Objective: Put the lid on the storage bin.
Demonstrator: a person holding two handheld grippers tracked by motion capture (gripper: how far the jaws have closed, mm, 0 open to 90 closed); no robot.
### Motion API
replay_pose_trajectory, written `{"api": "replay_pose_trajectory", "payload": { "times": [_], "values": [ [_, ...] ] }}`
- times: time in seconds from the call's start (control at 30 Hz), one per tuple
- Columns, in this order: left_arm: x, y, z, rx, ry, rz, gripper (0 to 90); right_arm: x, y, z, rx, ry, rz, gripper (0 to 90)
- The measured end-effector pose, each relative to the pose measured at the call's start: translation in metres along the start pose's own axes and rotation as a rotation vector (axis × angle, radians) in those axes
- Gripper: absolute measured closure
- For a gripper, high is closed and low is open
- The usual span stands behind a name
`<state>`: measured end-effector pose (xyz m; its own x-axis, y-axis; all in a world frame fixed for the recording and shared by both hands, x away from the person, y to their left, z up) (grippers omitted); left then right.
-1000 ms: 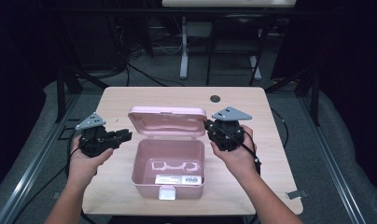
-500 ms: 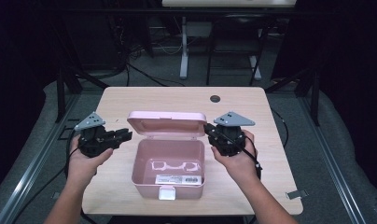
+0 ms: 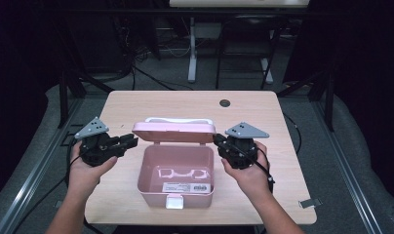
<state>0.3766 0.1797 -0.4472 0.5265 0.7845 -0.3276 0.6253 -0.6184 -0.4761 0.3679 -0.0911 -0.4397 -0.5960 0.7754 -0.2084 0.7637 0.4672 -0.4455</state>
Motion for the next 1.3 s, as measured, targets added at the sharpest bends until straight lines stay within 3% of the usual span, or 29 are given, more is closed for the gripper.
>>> {"api": "replay_pose_trajectory", "payload": {
  "times": [0.47,0.87,1.1,1.3],
  "values": [
    [-0.007,-0.003,0.001,-0.002,0.020,0.003,73.2,0.005,-0.004,0.007,0.004,0.051,-0.055,82.1],
    [-0.014,-0.007,0.001,-0.010,0.027,0.009,75.1,0.008,-0.006,0.012,-0.005,0.056,-0.075,80.8],
    [-0.019,-0.012,-0.001,-0.006,0.038,-0.017,75.2,0.010,-0.007,0.017,-0.003,0.043,-0.081,80.5],
    [-0.019,-0.013,-0.001,-0.003,0.025,-0.011,75.4,0.006,-0.014,0.018,-0.008,0.047,-0.078,80.4]
  ]
}}
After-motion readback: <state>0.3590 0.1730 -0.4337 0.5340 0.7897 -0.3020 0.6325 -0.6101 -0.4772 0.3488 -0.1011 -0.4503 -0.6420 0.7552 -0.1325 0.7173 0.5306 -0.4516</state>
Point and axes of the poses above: each handheld gripper's, and its own axes: y roughly forward along the jaws, z roughly out of its underside, x roughly to its left, the point moved 9 cm from there along y, roughly forward along the jaws, and after that the axes turned 15 degrees about -y, right-handed, at the moved point
